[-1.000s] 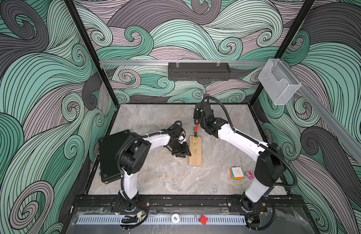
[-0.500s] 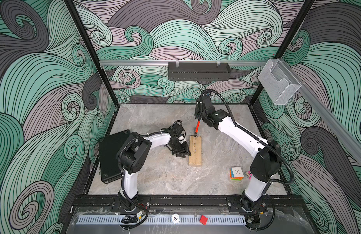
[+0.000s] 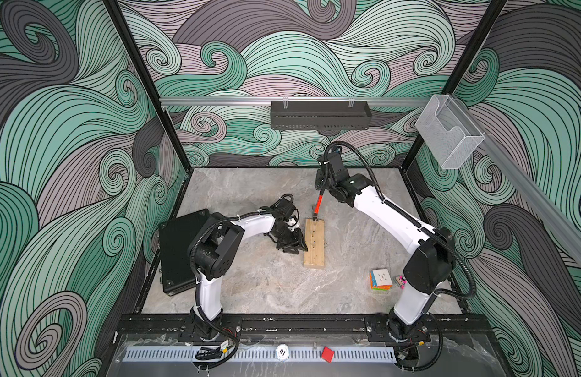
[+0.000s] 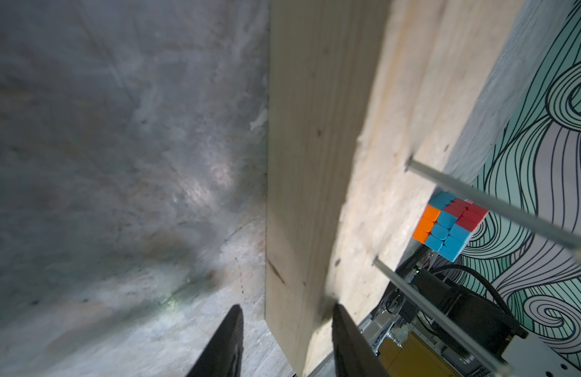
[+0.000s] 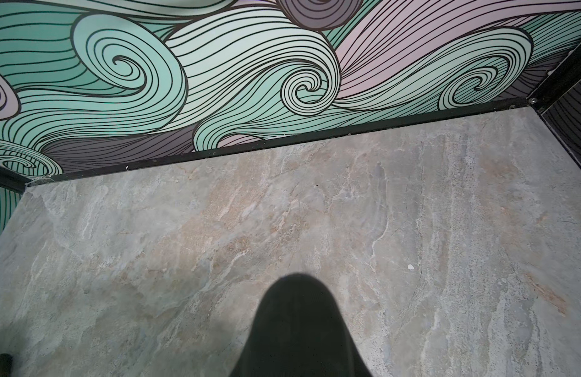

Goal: Use a claw hammer to pull out a nail
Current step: Remove the nail from the mounting plate.

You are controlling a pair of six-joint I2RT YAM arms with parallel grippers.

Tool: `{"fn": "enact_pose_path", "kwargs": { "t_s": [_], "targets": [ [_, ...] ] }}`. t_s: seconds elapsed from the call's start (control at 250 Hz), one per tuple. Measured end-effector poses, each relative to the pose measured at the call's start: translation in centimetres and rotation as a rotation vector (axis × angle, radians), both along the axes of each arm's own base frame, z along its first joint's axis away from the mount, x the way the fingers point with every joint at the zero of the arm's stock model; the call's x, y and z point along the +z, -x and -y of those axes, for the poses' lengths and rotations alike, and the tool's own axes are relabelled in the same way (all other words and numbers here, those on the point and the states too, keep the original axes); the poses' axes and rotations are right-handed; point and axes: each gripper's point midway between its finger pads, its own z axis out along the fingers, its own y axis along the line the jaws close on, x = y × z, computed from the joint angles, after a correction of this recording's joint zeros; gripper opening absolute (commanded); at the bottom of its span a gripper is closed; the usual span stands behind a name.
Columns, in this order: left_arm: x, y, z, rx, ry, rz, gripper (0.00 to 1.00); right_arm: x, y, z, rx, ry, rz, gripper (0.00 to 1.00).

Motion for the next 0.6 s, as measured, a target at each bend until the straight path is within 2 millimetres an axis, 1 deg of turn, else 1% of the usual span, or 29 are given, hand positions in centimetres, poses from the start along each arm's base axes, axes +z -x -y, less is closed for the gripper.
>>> {"fn": "enact_pose_path", "kwargs": {
  "t_s": [0.352, 0.436, 0.599],
  "targets": [
    [0.0, 0.0, 0.0, 0.005, 0.002, 0.002, 0.43, 0.3, 1.5, 0.7, -0.012, -0.034, -0.017, 0.04],
    [0.0, 0.2, -0.1, 0.007, 0.003, 0.003, 0.45, 0.3, 1.9, 0.7, -0.007, -0.042, -0.022, 0.04],
    [0.1, 0.6, -0.3, 0.009, -0.003, 0.003, 0.46, 0.2, 2.8, 0.4, 0.002, -0.052, -0.034, 0.03]
  ]
}}
